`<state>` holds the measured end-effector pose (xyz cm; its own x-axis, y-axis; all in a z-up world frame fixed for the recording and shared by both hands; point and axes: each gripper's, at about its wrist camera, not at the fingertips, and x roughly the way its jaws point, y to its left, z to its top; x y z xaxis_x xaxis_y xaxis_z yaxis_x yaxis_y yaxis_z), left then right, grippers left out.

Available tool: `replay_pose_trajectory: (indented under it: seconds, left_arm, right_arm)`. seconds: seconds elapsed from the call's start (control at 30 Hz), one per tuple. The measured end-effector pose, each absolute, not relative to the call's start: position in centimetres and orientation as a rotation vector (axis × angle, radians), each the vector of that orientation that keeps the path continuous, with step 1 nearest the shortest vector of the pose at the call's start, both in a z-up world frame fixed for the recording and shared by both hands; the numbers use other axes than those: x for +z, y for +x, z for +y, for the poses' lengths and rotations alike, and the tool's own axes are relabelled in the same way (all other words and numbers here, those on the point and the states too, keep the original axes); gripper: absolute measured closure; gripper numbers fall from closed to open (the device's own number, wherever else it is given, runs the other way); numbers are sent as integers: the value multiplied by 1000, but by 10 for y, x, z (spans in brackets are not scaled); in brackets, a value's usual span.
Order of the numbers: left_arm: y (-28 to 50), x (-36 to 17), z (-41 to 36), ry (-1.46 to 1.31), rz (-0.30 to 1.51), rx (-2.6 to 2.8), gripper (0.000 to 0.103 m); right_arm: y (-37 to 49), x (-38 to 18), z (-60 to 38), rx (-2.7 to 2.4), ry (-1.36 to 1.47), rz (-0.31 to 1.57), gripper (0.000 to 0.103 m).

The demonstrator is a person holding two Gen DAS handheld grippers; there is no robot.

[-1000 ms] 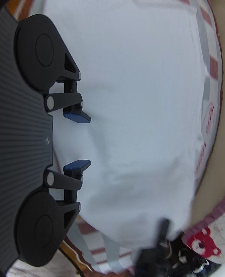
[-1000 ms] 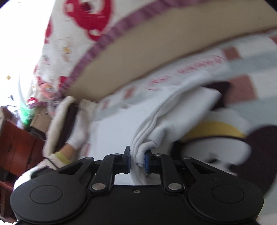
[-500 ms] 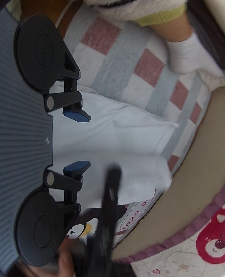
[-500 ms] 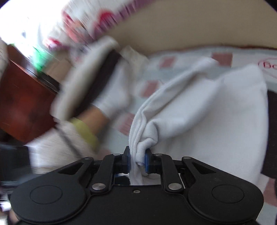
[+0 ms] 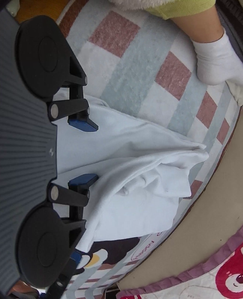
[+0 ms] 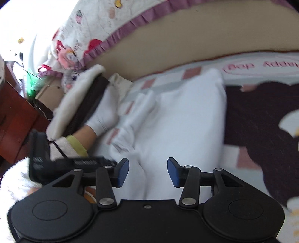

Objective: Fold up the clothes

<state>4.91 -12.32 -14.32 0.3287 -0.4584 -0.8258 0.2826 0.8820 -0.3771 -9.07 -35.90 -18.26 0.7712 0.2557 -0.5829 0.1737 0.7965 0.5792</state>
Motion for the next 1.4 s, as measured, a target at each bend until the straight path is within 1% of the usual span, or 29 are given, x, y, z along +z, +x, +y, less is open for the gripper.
replay_pose_trajectory:
  seconds: [0.2,0.4,0.47,0.5,0.53,0.57,0.67,0.73,0.77,0.83,0.9,0.97,1.03,1.17,1.3,1.4]
  left_arm:
    - [29,-128,-129,-121,1158,-525,54]
    - [14,-115,-164,67,1180,-448,54]
    - [13,-109,-171,90,1202,-433,54]
    - [14,-106,-174,92,1213,-425,54]
    - [14,-104,-176,93,1225,-417,53]
    - [15,-101,-178,95,1236,-409,54]
    - [28,-80,-176,86,1353,-331,57]
    - [33,-50,-178,131,1374,-280,57]
    - [33,-32,-185,208,1340,-266,57]
    - [33,-2,-203,358,1188,-258,55]
    - [33,8,-214,392,1056,-261,53]
    - [44,-5,-217,316,1056,-285,53]
    - [58,-29,-215,236,1112,-292,53]
    - [80,-70,-201,200,1182,-260,54]
    - [84,-86,-170,71,1253,-384,53]
    - [76,-86,-145,40,1206,-472,53]
  right_arm:
    - [-83,-186,-334,127,536,761,52]
    - [-81,-201,-312,195,429,803,51]
    - [-82,-207,-311,169,433,778,52]
    - [-82,-209,-311,155,444,744,63]
    - [-82,-211,-310,149,456,717,94]
    - [-81,-213,-308,164,475,705,97]
    - [-88,-210,-297,188,439,638,97]
    - [-95,-203,-292,212,406,607,97]
    - [-99,-201,-291,219,396,595,97]
    - [-106,-201,-295,207,412,585,97]
    - [-108,-205,-301,185,430,595,97]
    - [-109,-208,-305,177,464,602,97]
    - [-110,-208,-308,183,518,601,97]
    - [-111,-206,-305,189,564,587,97]
    - [-102,-205,-302,208,642,586,96]
    - [-94,-211,-293,224,683,626,96]
